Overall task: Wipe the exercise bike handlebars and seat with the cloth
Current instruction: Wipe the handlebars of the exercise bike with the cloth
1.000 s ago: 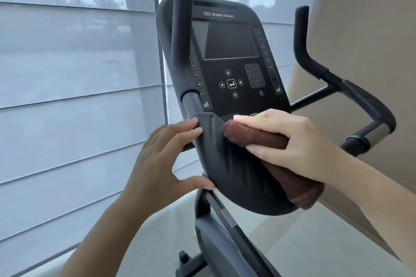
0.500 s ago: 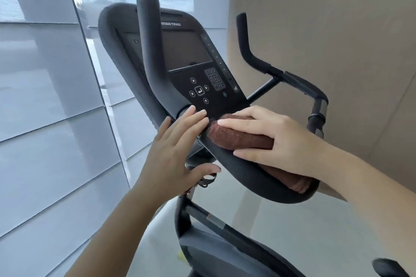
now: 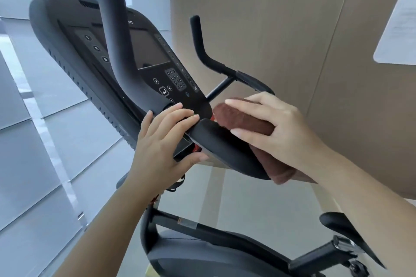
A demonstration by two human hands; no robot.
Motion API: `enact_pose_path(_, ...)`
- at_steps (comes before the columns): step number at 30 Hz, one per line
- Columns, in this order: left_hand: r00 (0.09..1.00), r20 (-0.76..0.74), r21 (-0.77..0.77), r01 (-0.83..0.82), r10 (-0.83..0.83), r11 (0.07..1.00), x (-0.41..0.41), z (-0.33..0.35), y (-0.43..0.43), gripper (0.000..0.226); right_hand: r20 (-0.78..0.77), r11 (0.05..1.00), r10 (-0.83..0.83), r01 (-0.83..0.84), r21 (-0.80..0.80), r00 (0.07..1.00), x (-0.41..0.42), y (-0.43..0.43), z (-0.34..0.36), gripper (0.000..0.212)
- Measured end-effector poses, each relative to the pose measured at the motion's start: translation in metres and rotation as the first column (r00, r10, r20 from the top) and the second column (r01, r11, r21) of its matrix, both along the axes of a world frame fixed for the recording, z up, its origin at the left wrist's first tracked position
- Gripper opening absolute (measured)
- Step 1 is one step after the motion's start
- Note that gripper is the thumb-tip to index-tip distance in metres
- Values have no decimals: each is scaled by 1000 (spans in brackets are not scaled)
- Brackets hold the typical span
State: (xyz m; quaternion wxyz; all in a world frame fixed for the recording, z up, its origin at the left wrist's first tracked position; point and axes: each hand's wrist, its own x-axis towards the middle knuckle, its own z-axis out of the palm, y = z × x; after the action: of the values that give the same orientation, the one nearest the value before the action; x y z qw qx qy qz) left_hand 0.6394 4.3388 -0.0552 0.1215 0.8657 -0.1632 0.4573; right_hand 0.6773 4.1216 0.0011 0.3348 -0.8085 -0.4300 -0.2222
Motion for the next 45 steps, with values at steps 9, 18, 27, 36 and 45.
enact_pose_path(9,999,2,15,41,-41,999,-2,3,8,65,74,966,39,-19,-256,997,-13,-2,-8,45)
enact_pose_path(18,996,-9,-18,91,-91,996,0,1,6,79,74,990,-33,43,-137,997,-12,8,-8,49)
enact_pose_path(27,997,11,-47,76,-76,996,0,-1,0,79,-200,996,-81,71,-57,976,-6,27,3,34)
enact_pose_path(36,999,3,-79,37,-37,996,-6,2,-8,75,75,982,-55,67,-178,996,-17,16,-9,40)
enact_pose_path(45,1000,-17,-4,-11,11,1000,-8,4,-8,70,160,976,36,0,-218,987,-25,-5,-17,40)
